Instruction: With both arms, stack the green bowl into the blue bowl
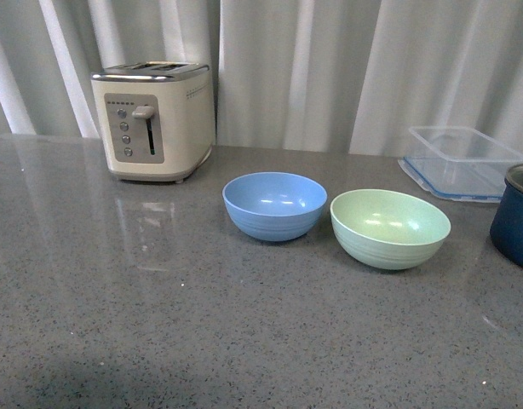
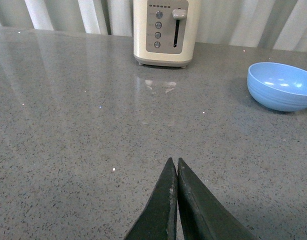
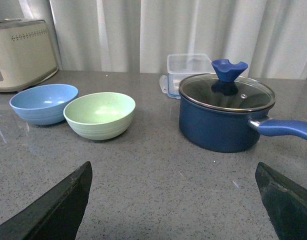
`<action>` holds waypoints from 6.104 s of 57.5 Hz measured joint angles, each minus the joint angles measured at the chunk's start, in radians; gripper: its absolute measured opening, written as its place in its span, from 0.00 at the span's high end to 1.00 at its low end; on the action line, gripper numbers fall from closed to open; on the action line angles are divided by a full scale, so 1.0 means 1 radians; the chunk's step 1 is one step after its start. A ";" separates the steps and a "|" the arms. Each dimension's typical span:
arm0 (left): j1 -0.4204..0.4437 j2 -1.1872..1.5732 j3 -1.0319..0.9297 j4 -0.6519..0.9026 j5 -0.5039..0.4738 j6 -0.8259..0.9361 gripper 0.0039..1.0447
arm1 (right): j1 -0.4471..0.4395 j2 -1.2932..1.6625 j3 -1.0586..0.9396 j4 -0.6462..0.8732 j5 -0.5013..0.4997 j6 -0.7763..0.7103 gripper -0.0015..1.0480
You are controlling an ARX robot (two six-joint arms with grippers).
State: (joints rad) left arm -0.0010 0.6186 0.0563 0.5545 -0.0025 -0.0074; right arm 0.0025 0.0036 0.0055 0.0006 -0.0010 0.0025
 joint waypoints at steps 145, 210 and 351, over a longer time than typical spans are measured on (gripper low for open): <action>0.000 -0.615 -0.035 -0.554 0.002 0.002 0.06 | 0.190 1.582 0.968 0.014 -0.016 0.566 0.10; 0.000 -0.615 -0.035 -0.554 0.002 0.002 0.06 | 0.136 1.885 1.232 -0.100 0.150 0.515 0.99; 0.000 -0.615 -0.035 -0.554 0.002 0.002 0.06 | 0.087 0.942 0.175 0.757 0.086 0.000 0.99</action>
State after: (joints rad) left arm -0.0010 0.0032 0.0212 0.0006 -0.0002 -0.0051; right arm 0.0891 0.9455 0.1802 0.7574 0.0849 0.0029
